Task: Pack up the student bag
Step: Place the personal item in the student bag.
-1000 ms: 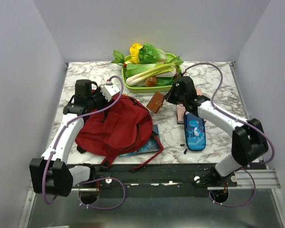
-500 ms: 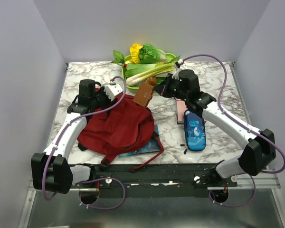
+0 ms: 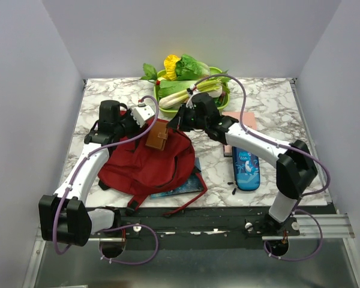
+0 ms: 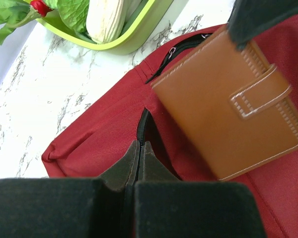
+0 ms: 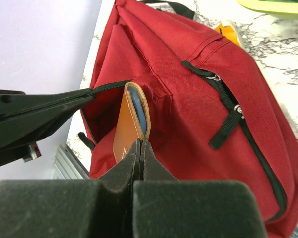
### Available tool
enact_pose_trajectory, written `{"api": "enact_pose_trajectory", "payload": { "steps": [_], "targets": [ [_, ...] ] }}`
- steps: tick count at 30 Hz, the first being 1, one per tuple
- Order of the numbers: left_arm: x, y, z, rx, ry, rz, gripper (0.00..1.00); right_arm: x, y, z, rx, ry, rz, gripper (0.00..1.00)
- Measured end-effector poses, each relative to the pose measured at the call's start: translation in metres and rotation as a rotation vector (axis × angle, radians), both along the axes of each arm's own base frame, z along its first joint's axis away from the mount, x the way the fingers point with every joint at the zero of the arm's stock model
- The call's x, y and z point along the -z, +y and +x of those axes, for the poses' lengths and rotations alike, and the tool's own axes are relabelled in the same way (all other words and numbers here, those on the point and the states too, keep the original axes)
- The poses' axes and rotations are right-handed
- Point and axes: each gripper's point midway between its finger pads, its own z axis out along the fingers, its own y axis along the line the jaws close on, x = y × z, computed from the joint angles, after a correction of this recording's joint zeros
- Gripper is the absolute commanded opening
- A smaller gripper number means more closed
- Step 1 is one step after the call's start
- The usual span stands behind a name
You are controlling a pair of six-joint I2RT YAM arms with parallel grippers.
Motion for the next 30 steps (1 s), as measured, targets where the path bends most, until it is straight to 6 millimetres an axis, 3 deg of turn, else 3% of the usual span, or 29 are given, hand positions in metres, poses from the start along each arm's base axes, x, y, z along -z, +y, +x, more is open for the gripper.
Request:
{"api": "enact_pose_trajectory", "payload": {
  "steps": [5,11,21,30],
  "targets": [
    [-0.005,0.0,-0.003,-0.003,-0.007,-0.008,0.0,0.012,0.019,0.0,-0.031,0.03,0.0,0.01],
    [-0.005,0.0,-0.004,-0.008,-0.001,-0.016,0.0,0.004,0.038,-0.002,-0.065,0.038,0.041,0.01],
    [-0.003,0.0,-0.005,-0.017,0.014,-0.02,0.0,0.018,0.055,-0.009,-0.103,0.101,0.062,0.01],
    [-0.003,0.001,-0.005,-0.028,0.022,-0.026,0.0,0.017,0.068,-0.026,-0.152,0.109,0.078,0.01]
  ]
}}
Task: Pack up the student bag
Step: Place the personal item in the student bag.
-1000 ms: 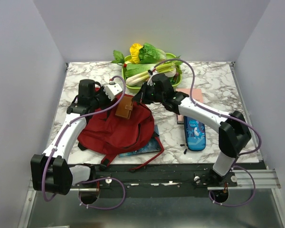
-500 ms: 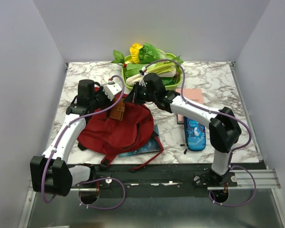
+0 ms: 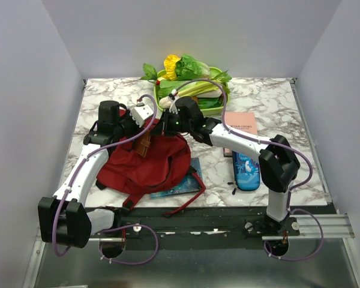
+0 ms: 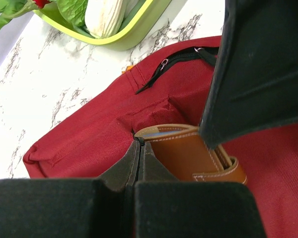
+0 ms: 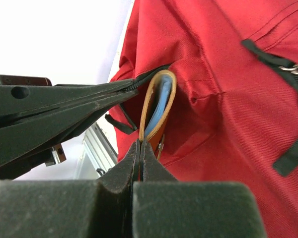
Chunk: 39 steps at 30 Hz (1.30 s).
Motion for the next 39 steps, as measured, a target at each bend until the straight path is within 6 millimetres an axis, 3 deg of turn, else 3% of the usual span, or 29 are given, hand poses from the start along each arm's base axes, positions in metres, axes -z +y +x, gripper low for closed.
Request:
{"api": "enact_pose_trajectory", "payload": {
  "steps": [7,10,15,16,17,19,20,24,28,31,33,36,39],
  "targets": [
    [0.0,-0.007,-0.004,0.017,0.012,-0.014,0.0,0.017,0.015,-0.006,-0.033,0.01,-0.001,0.01],
    [0.002,-0.009,-0.007,0.025,0.029,-0.026,0.0,0.023,0.015,0.002,-0.018,0.009,-0.008,0.01],
    [0.0,-0.018,-0.014,0.07,0.054,-0.063,0.0,0.03,0.007,0.034,0.052,-0.012,-0.013,0.02],
    [-0.002,-0.02,-0.016,0.079,0.058,-0.07,0.0,0.03,0.006,0.039,0.061,-0.015,-0.01,0.09],
    [-0.004,-0.021,-0.016,0.087,0.058,-0.077,0.0,0.03,0.006,0.042,0.065,-0.016,-0.006,0.3],
    [-0.006,-0.022,-0.016,0.089,0.057,-0.08,0.0,0.027,0.009,0.048,0.068,-0.019,0.008,0.48],
    [-0.006,-0.021,-0.016,0.088,0.056,-0.08,0.0,0.023,0.013,0.049,0.06,-0.021,0.021,0.62],
    [-0.009,-0.015,-0.011,0.069,0.04,-0.074,0.0,0.026,0.013,0.044,0.046,-0.024,0.013,0.76],
    [-0.005,-0.02,-0.017,0.092,0.061,-0.08,0.0,0.046,-0.007,0.028,0.057,-0.003,-0.021,0.71],
    [-0.005,-0.027,-0.02,0.12,0.069,-0.092,0.0,0.05,-0.025,0.013,0.067,-0.006,-0.031,0.6],
    [-0.004,-0.029,-0.02,0.128,0.074,-0.097,0.0,0.05,-0.034,0.002,0.063,-0.011,-0.034,0.43],
    [-0.001,-0.031,-0.019,0.129,0.086,-0.105,0.0,0.048,-0.036,-0.005,0.055,-0.028,-0.034,0.28],
    [0.001,-0.032,-0.017,0.124,0.099,-0.111,0.0,0.046,-0.027,-0.013,0.029,-0.044,-0.028,0.19]
  ]
}}
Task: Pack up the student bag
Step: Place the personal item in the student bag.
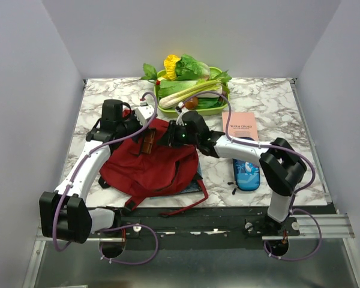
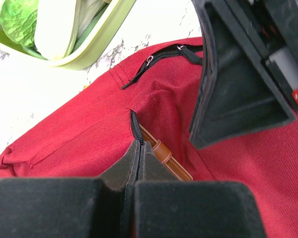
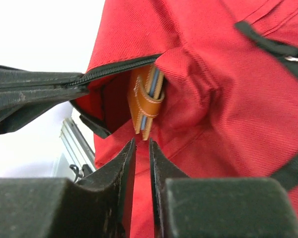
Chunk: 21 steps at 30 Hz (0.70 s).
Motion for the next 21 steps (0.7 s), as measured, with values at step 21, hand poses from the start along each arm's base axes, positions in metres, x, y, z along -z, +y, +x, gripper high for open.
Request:
{"api": "enact_pose_trajectory", "payload": {
  "steps": [21],
  "targets": [
    [-0.004,-0.003,0.002,-0.02,0.03,-0.033,0.0,0.016,0.063,0.021,-0.048,-0.012,-0.002,0.11]
  ]
}}
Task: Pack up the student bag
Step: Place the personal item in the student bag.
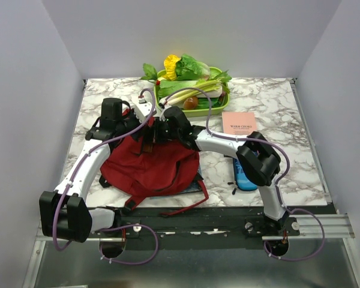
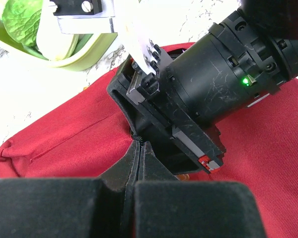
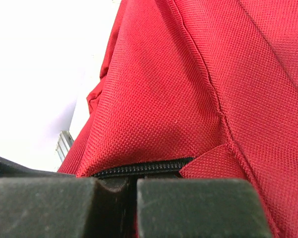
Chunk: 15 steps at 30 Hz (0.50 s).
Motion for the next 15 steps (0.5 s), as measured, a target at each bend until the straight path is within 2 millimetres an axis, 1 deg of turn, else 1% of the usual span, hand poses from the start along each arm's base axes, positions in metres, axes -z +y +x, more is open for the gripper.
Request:
{"api": "enact_pose_trajectory", "payload": {
  "steps": [2,3,5,6,9,12,15],
  "targets": [
    [0.0,0.001,0.001,-0.007,0.003,-0.004,0.0,-0.002,0.004,0.002,-0.004,-0.008,0.003,0.17],
    [0.0,0.001,0.001,-0.009,0.004,-0.006,0.0,-0.001,0.004,0.002,-0.004,-0.008,0.0,0.26],
    [-0.001,0.001,0.001,-0.009,0.004,-0.007,0.0,0.0,0.0,0.001,0.003,-0.013,-0.004,0.31],
    [-0.001,0.001,0.001,-0.009,0.004,-0.007,0.0,0.003,-0.006,-0.003,0.006,-0.008,-0.014,0.33],
    [0.0,-0.001,0.0,-0.004,0.007,-0.007,0.0,0.006,-0.024,-0.019,0.005,-0.004,-0.031,0.32],
    [0.0,0.0,0.0,-0.004,0.005,-0.006,0.0,0.001,-0.043,-0.034,0.012,-0.009,-0.029,0.3],
    [0.0,0.0,0.0,-0.002,0.003,-0.005,0.0,-0.007,-0.049,-0.038,0.015,-0.028,-0.009,0.26]
  ]
}}
